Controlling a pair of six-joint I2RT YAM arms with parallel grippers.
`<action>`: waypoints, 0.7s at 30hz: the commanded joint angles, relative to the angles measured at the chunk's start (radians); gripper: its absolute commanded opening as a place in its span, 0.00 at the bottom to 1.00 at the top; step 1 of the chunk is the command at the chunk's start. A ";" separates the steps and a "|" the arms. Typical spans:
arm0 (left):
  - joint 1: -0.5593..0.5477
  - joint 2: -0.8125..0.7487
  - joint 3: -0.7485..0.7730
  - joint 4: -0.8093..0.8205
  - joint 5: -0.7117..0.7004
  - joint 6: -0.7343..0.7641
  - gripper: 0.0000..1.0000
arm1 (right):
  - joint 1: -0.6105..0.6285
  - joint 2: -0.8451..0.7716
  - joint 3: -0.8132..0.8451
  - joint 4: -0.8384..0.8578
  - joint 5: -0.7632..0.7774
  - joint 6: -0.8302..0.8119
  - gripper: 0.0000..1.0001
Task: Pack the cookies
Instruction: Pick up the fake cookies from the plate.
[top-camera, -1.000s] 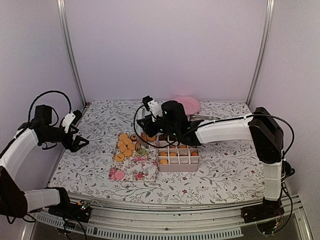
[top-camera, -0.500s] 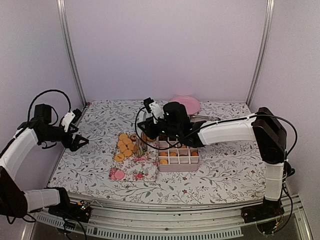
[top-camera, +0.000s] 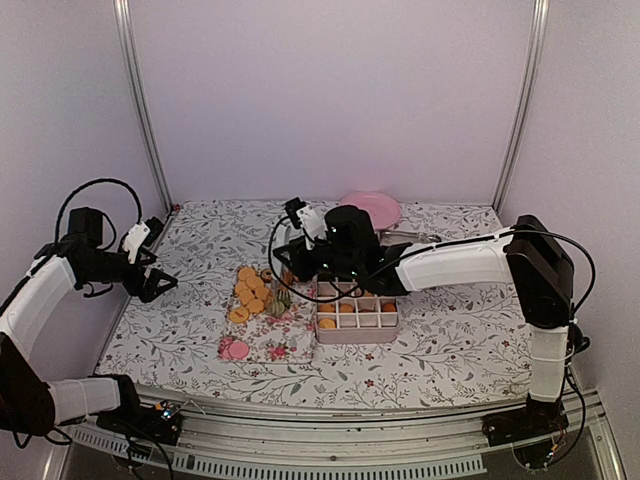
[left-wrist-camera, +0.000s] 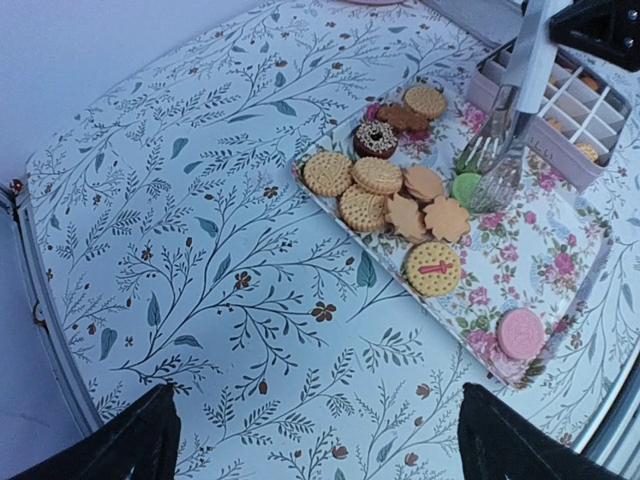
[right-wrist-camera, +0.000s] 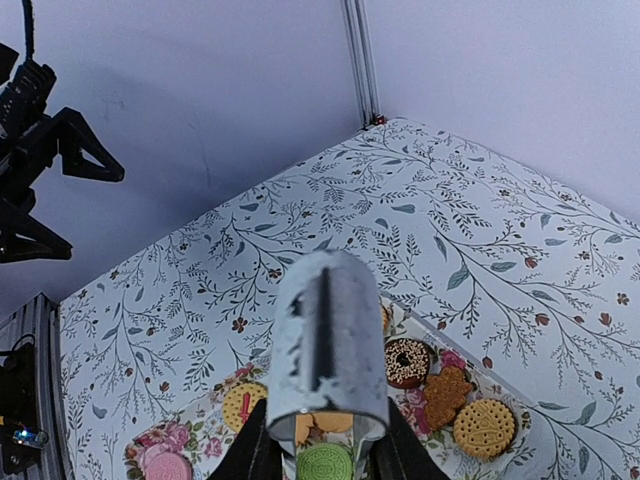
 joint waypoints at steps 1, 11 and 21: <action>0.008 -0.011 0.016 0.002 0.016 0.005 0.97 | 0.006 -0.050 0.000 -0.002 0.008 0.006 0.06; 0.008 -0.009 0.016 0.003 0.016 0.005 0.97 | 0.007 -0.235 -0.028 -0.050 0.039 -0.046 0.04; 0.008 -0.006 0.016 0.004 0.032 0.002 0.97 | 0.006 -0.557 -0.310 -0.183 0.136 -0.107 0.06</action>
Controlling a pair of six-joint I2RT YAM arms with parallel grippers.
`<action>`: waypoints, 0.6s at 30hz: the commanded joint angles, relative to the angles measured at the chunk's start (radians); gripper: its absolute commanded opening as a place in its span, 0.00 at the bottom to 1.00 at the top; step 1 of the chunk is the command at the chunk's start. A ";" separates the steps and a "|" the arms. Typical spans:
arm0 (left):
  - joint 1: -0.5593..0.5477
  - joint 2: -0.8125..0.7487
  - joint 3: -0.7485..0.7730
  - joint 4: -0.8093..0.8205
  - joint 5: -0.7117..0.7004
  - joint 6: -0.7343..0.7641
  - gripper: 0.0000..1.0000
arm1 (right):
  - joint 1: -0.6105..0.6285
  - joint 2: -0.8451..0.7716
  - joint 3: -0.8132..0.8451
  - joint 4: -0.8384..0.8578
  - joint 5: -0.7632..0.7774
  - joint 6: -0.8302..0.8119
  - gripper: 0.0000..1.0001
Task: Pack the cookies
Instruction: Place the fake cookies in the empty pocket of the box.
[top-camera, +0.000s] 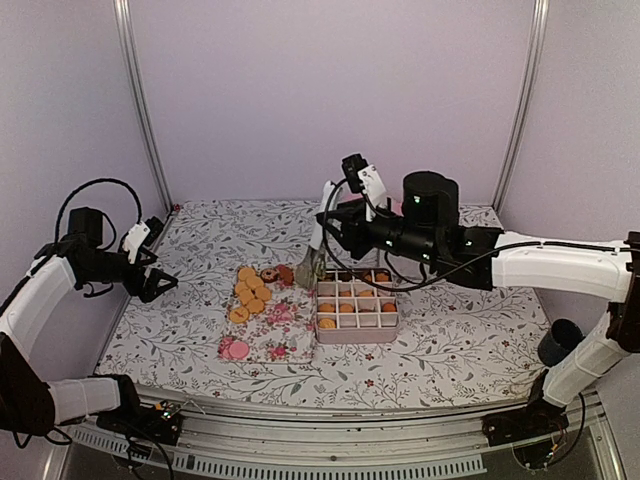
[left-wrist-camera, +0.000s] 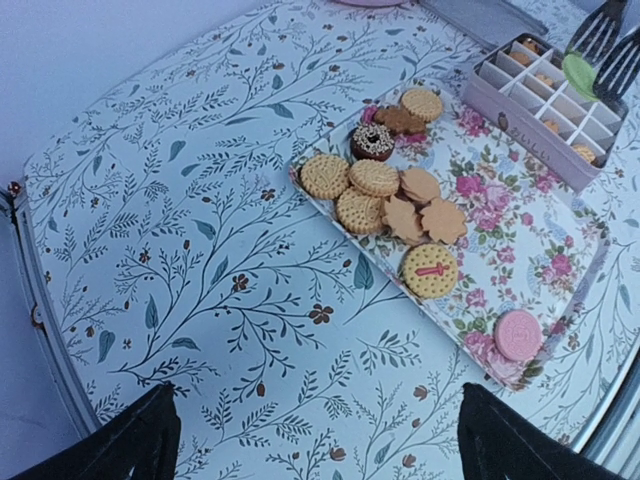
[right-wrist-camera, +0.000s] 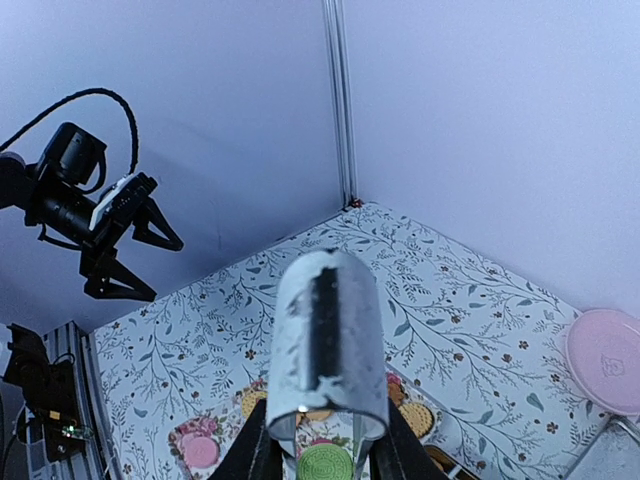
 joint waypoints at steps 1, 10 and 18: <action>0.008 -0.006 0.016 0.003 0.028 0.002 0.97 | 0.006 -0.120 -0.133 -0.087 0.075 -0.038 0.06; 0.007 -0.008 0.018 0.003 0.021 0.003 0.97 | 0.006 -0.218 -0.248 -0.129 0.105 -0.006 0.09; 0.007 -0.008 0.016 -0.002 0.023 0.002 0.97 | 0.005 -0.209 -0.253 -0.138 0.112 -0.014 0.15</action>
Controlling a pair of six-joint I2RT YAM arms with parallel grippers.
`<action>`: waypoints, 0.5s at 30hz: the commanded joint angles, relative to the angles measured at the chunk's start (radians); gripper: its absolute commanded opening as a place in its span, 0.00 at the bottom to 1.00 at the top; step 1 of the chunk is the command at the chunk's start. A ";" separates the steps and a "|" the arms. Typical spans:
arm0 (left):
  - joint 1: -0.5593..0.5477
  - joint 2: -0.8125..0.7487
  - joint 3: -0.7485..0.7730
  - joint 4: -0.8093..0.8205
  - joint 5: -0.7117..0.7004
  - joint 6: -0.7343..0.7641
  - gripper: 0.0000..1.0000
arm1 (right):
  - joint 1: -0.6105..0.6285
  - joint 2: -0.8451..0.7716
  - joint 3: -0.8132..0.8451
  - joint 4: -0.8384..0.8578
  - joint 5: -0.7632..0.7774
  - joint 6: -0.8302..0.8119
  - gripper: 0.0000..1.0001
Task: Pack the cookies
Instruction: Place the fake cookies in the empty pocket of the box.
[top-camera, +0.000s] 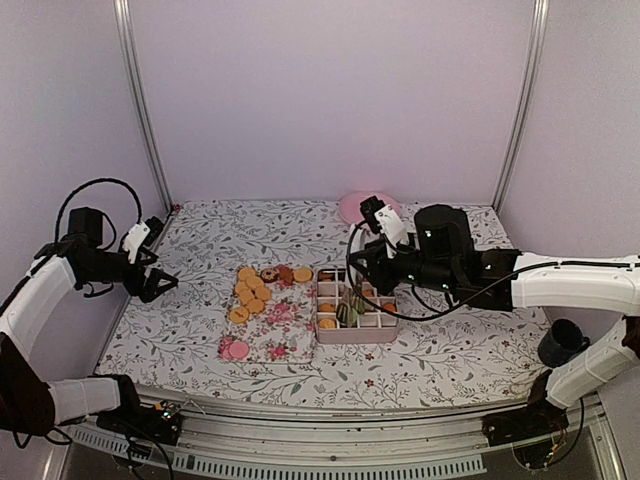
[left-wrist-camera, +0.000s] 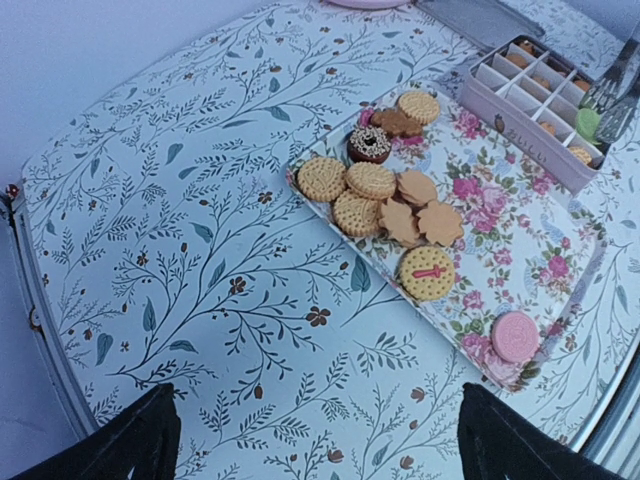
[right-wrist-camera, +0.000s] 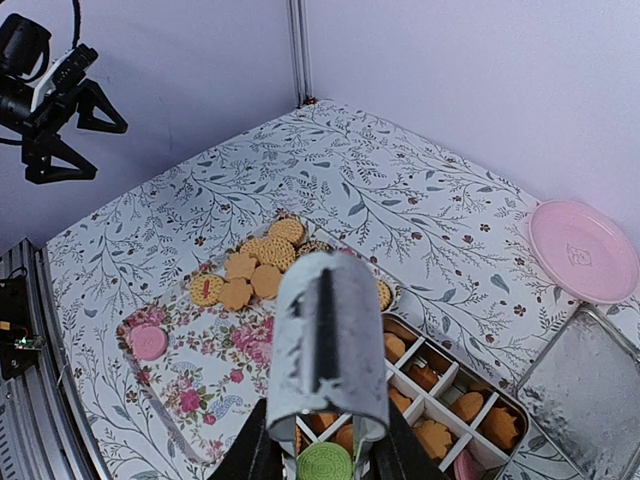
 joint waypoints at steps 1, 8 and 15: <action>0.007 -0.009 0.015 -0.001 0.013 0.004 0.97 | 0.006 -0.024 0.003 0.013 0.012 -0.001 0.17; 0.007 -0.009 0.012 -0.001 0.005 0.009 0.97 | 0.006 -0.023 0.017 0.014 -0.028 0.008 0.38; 0.007 -0.014 0.014 -0.001 0.000 0.011 0.97 | 0.006 -0.012 0.044 0.010 -0.037 0.012 0.41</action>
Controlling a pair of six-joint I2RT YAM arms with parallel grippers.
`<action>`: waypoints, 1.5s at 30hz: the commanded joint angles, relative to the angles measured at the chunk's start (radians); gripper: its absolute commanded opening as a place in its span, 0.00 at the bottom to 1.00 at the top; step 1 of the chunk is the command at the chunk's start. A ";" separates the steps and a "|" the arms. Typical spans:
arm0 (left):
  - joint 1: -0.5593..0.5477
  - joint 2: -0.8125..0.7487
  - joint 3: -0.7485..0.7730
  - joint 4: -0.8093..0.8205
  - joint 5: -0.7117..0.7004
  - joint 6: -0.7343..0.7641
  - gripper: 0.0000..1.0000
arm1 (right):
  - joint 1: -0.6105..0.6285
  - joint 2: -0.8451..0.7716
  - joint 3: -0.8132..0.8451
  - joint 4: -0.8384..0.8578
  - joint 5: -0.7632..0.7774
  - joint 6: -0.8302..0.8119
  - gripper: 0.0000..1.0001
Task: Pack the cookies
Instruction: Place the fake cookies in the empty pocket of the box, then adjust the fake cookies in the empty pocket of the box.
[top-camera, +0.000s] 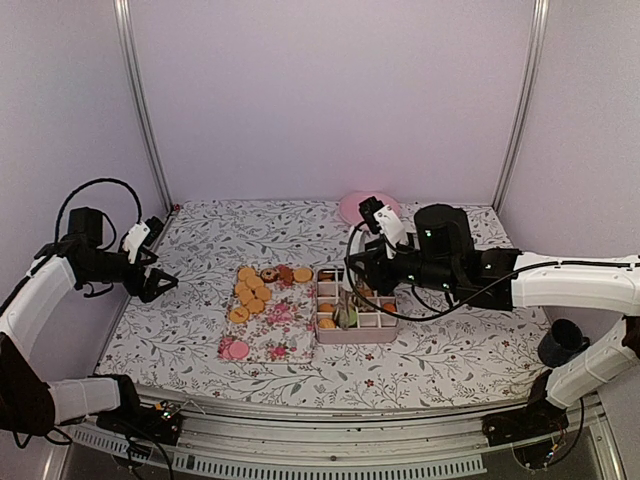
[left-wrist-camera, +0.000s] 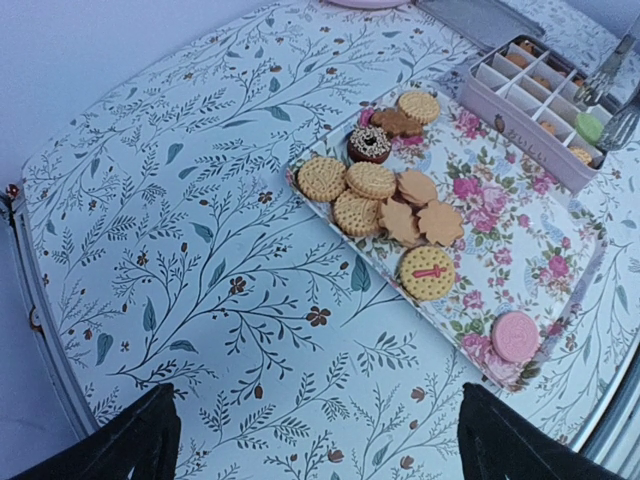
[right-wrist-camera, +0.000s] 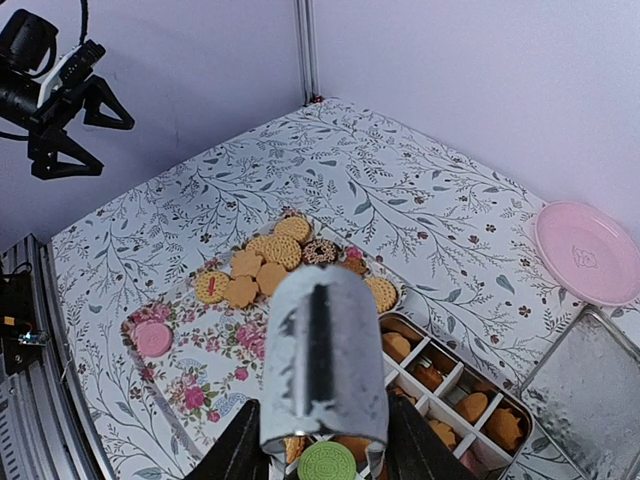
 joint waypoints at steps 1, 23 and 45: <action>0.007 -0.013 0.013 -0.001 0.001 0.011 0.97 | 0.006 -0.013 0.048 0.016 -0.018 0.011 0.41; 0.007 -0.004 0.032 -0.007 0.004 0.009 0.97 | -0.078 0.010 0.051 0.029 -0.104 0.016 0.33; 0.007 -0.006 0.032 -0.015 0.002 0.013 0.97 | -0.143 0.070 0.043 -0.044 -0.285 -0.050 0.31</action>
